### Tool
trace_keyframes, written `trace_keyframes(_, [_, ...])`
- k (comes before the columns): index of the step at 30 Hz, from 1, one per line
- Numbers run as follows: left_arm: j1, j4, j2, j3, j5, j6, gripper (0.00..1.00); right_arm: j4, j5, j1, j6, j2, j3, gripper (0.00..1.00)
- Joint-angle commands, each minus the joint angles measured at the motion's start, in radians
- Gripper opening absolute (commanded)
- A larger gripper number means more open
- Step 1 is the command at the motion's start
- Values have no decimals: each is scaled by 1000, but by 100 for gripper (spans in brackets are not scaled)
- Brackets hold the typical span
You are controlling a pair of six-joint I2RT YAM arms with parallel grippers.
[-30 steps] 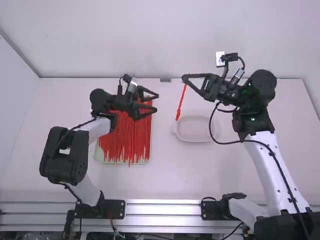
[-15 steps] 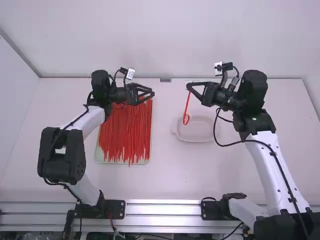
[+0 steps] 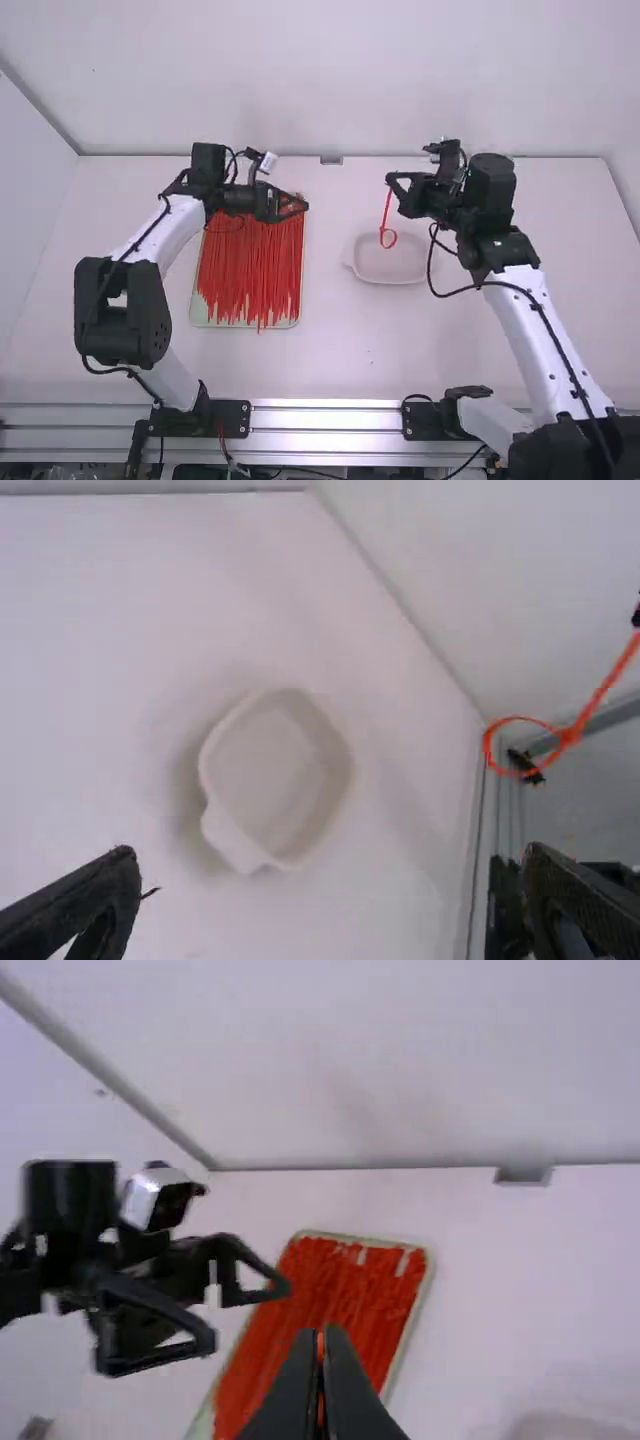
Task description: Fasten the cable tie
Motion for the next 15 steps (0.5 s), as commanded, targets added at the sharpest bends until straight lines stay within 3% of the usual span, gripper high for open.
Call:
trace_keyframes(1, [-5, -24, -2, -21, -25, 114, 99, 38, 99, -10, -17, -3, -63, 0])
trace_keyframes(15, [-13, -222, -2, -35, -34, 293, 99, 397, 220, -51, 2, -3, -402, 0])
